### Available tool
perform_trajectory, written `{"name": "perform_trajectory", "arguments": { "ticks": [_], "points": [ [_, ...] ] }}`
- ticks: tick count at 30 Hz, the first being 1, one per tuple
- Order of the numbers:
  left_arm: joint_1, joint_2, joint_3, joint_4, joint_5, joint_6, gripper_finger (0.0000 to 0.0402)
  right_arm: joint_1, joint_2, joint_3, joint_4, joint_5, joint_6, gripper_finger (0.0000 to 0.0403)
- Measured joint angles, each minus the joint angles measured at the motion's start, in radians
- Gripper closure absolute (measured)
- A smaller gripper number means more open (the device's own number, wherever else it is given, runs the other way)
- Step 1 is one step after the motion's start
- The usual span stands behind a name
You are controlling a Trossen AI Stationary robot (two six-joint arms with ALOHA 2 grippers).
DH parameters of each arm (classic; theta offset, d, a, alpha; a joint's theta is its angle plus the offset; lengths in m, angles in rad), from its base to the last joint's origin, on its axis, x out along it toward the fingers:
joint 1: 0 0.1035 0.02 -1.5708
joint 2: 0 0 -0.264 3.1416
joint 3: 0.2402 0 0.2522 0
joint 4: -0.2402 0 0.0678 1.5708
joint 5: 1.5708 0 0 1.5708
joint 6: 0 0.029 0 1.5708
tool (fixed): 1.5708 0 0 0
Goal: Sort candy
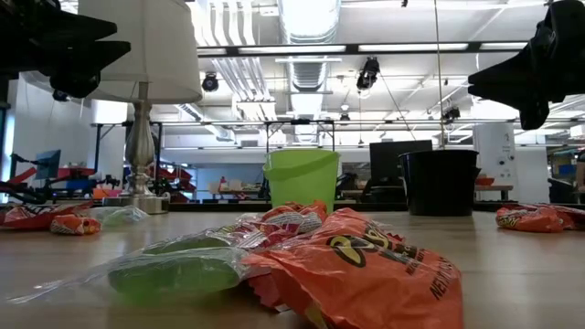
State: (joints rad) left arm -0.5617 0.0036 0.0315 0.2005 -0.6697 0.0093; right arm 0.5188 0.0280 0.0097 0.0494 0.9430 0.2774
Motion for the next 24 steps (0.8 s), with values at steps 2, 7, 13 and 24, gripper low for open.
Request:
{"name": "perform_trajectory", "arguments": {
  "ticks": [2,7,13,24],
  "points": [
    [0.000,0.000,0.000,0.000,0.000,0.000,0.0249,0.000,0.000,0.000,0.000,0.000,0.000,0.0307],
    [0.000,0.000,0.000,0.000,0.000,0.000,0.0249,0.000,0.000,0.000,0.000,0.000,0.000,0.0307],
    [0.000,0.000,0.000,0.000,0.000,0.000,0.0249,0.000,0.000,0.000,0.000,0.000,-0.006,0.0307],
    [0.000,0.000,0.000,0.000,0.000,0.000,0.0249,0.000,0.000,0.000,0.001,0.000,0.010,0.0307]
  ]
}}
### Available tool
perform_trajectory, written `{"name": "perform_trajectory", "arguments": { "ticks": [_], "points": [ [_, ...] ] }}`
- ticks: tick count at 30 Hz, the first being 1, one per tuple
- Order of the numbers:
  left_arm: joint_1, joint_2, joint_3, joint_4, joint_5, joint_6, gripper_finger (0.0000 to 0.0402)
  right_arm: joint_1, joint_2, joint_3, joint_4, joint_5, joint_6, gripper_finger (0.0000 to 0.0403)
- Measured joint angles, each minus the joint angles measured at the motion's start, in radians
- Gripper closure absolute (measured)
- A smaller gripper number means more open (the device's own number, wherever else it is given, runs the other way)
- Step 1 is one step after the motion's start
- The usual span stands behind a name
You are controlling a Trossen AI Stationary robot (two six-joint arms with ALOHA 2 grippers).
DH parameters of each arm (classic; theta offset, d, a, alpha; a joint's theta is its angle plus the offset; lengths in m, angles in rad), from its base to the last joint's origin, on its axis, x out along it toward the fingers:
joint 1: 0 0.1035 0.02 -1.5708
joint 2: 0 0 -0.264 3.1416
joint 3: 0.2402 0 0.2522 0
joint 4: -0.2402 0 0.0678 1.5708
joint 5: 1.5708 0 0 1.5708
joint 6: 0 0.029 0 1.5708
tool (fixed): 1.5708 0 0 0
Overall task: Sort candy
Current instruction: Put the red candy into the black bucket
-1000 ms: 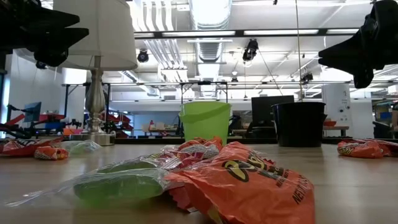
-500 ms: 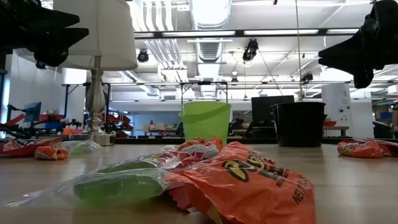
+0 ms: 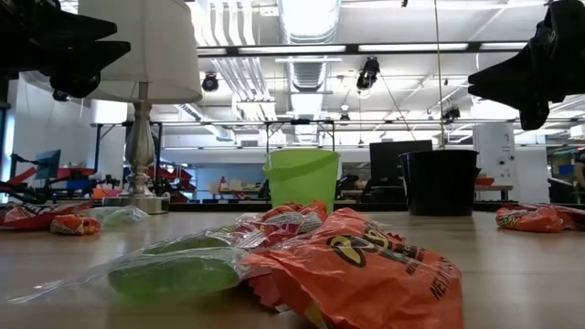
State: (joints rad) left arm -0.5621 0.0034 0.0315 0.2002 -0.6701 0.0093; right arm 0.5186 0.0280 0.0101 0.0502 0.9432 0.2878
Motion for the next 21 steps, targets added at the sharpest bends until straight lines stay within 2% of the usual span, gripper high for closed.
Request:
{"name": "perform_trajectory", "arguments": {
  "ticks": [5,14,21],
  "points": [
    [0.000,0.000,0.000,0.000,0.000,0.000,0.0249,0.000,0.000,0.000,-0.001,0.000,0.009,0.0307],
    [0.000,0.000,0.000,0.000,0.000,0.000,0.0249,0.000,0.000,0.000,-0.001,0.000,0.184,0.0307],
    [0.000,0.000,0.000,0.000,0.000,0.000,0.0249,0.000,0.000,0.000,-0.001,0.000,0.188,0.0307]
  ]
}}
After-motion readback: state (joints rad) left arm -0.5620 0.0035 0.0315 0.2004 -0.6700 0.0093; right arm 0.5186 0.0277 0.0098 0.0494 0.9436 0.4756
